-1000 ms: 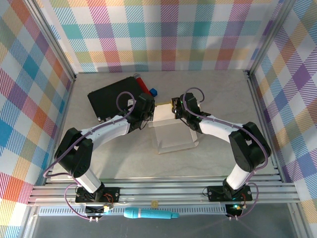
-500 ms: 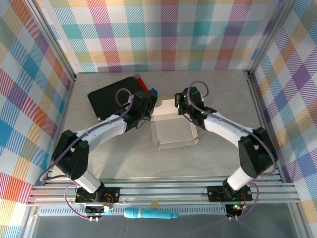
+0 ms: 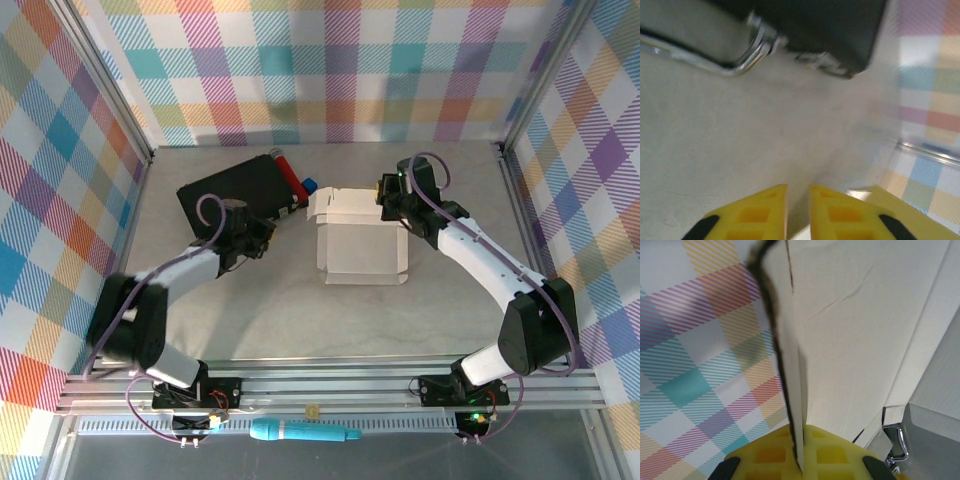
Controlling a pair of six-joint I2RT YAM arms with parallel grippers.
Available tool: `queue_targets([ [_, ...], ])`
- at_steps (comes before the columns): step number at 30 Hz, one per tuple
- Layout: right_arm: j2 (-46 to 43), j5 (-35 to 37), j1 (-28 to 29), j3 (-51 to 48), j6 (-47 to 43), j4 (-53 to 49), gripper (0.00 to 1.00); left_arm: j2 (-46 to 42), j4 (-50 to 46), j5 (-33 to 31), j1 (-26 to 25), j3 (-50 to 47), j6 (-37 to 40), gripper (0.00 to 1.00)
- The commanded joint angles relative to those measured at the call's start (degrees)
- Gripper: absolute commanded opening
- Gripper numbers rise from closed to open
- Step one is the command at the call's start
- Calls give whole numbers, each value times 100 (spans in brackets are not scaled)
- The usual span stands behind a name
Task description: Fold the paper box
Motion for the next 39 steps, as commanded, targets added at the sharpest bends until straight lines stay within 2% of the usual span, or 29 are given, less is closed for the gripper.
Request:
queue_targets([
  [1,-108,-122,-60,197,315,-206,0,566,1025,902,-126,415,13,14],
  [10,-251,-164,-188,97,545,-249,0,1565,2051,971,-502,851,-525,19],
  [16,-260,-216,-295,10,628,-133,0,1771,2805,874,-795,714,-968,19],
  [23,-199,-330,-313,-84,713,41,0,1666,2612,671,-1031,845,-822,20],
  [30,-124,-353,-313,-101,766,144,0,1637,1956,509,-1312,1055,-443,20],
  [33,-93,-432,-313,-86,767,151,0,1476,949,206,-1443,1368,110,24],
  [37,-93,-439,-306,-114,783,122,0,1284,-662,-507,-1731,2017,1095,23],
  [39,-93,-425,-309,-128,798,148,0,1267,-1103,-805,-1845,2211,1343,22],
])
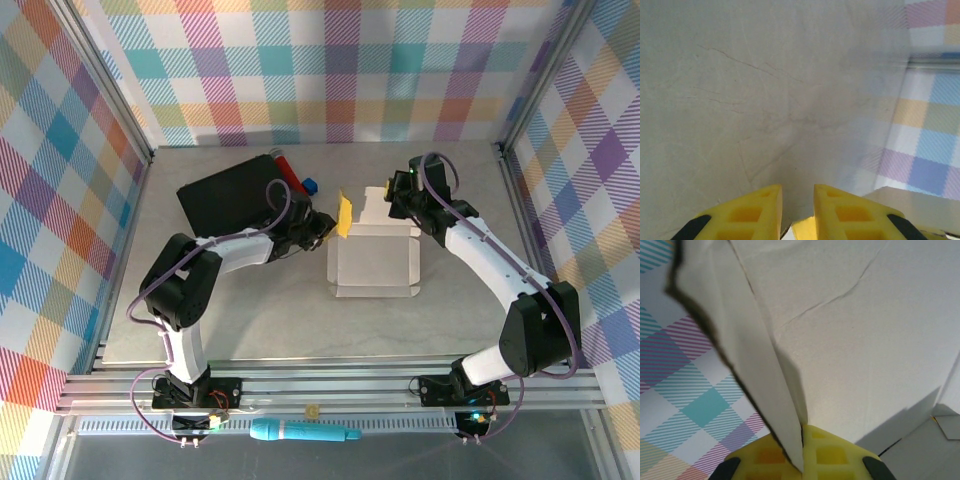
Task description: Fold the paper box
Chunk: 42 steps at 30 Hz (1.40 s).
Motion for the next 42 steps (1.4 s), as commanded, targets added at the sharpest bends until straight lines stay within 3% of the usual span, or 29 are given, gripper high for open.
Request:
queue_targets([
  [1,2,-206,34,-69,273,179,0,-349,-1106,-596,-266,370,868,22],
  [6,21,-258,35,-95,301,219,0,-273,-1212,-725,-376,427,1023,19],
  [17,-14,-233,113,-161,342,281,0,-282,-1192,-1109,-491,493,1104,0],
  [26,-118,-127,144,-484,211,562,0,-543,-866,-1391,-488,187,946,0],
  [29,-83,104,149,-888,-416,1578,0,-1038,-923,-1497,-338,-195,1075,9],
  [31,83,99,140,-1184,-923,2585,0,-1439,-1118,-1553,-133,-488,1136,22],
  [35,697,-248,135,-1468,-1119,4128,0,-2094,-1520,-1418,326,-908,1330,37],
  [38,1172,-560,137,-1319,-1227,4896,0,-2524,-1859,-1351,637,-1069,1541,41],
  [42,1581,-1069,129,-996,-1463,5071,0,-2925,-1997,-1322,796,-1182,1963,39],
])
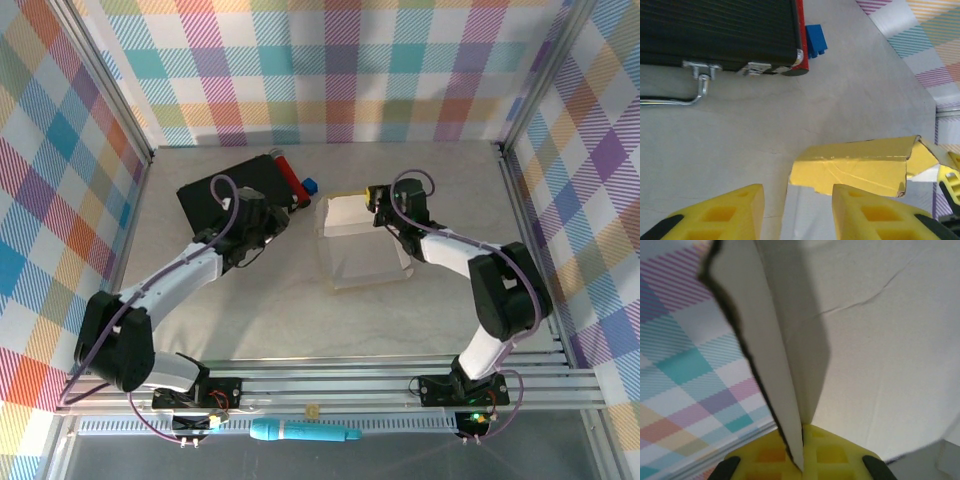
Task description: Fold the paper box
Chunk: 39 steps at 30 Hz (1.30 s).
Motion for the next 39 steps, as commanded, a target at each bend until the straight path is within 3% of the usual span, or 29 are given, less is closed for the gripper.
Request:
queue_targets([
  [1,234,-684,28,369,-311,960,0,-274,-311,91,34,-122,599,38],
  [10,752,-1322,-70,116,-484,1746,0,106,428,537,41,-396,1852,24],
  [20,1015,-1812,-107,134,-622,1955,0,391,1861,1026,-30,-854,3047,24],
  [27,1064,-1884,-112,230,-643,1783,0,621,2011,1404,-67,-886,3986,28],
  [31,1118,-1923,-112,285,-675,1773,0,478,2388,1761,-98,-1196,4748,24],
  [39,1283,-2126,-118,298,-749,1986,0,484,2333,1691,-94,-1323,5200,25],
])
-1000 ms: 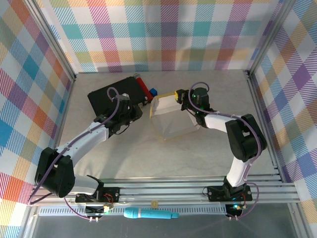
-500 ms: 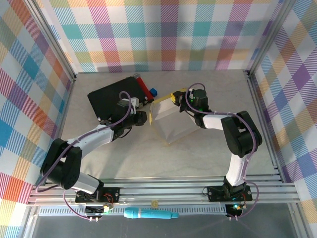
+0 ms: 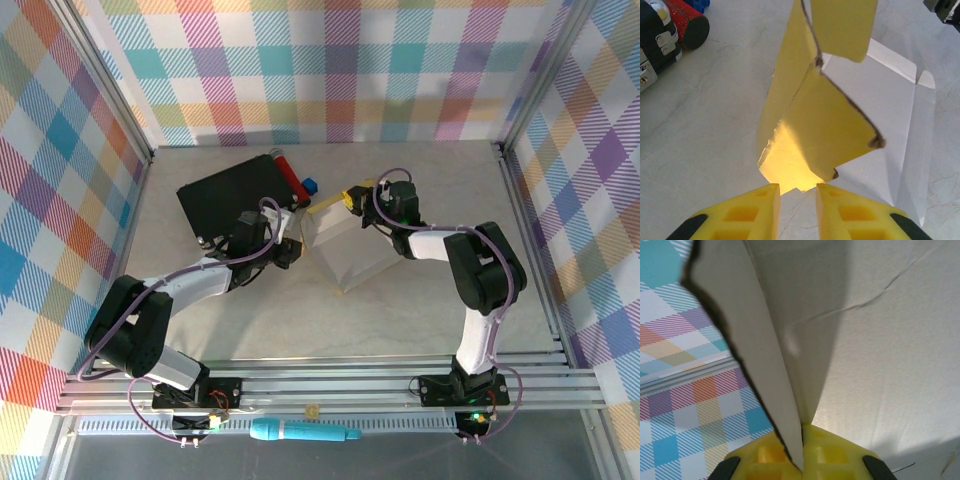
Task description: Fold the paper box
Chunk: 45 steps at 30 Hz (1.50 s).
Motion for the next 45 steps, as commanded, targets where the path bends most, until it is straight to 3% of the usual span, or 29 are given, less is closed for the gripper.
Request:
queue_targets([
  [1,173,-210,-49,99,-130,310,0,-59,266,5,-48,-45,419,25],
  [10,410,-291,-49,-101,-6,1036,0,222,654,112,-64,33,255,25],
  [19,421,-386,-49,-26,92,1068,0,443,1143,82,-164,30,353,23],
  [45,404,-431,-16,158,245,1031,0,947,3075,-724,-321,-462,200,28],
])
